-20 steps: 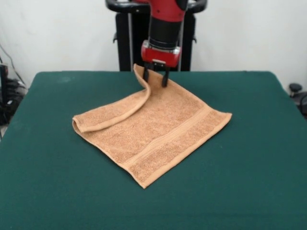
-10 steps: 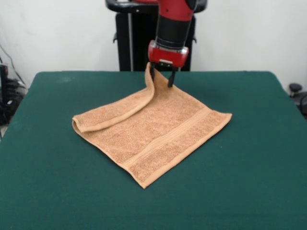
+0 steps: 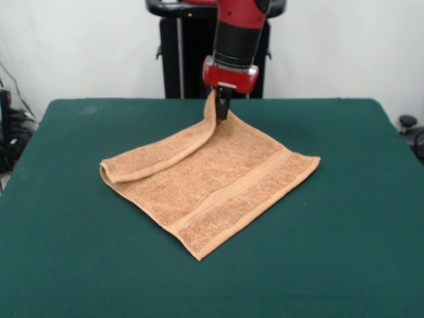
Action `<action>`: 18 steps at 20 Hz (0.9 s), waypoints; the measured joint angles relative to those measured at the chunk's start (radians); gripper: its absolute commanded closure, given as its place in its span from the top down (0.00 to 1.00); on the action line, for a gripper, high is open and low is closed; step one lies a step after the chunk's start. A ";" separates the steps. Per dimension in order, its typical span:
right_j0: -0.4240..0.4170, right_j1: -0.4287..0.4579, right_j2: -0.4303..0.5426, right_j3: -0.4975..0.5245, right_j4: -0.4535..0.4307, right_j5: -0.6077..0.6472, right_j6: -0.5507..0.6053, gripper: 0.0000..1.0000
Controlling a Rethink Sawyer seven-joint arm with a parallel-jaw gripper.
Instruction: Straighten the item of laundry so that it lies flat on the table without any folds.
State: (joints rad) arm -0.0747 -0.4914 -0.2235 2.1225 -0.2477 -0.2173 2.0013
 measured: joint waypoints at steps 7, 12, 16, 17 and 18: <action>0.001 0.016 -0.005 0.000 0.007 -0.018 0.000 0.00; 0.006 0.021 -0.020 0.001 0.016 -0.021 0.000 0.00; 0.006 0.018 -0.028 0.001 0.016 -0.021 0.000 0.00; 0.006 0.016 -0.028 0.001 0.016 -0.021 0.000 0.00; 0.006 0.015 -0.028 0.000 0.016 -0.021 0.000 0.00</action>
State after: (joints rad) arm -0.0689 -0.4764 -0.2519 2.1229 -0.2315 -0.2382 2.0013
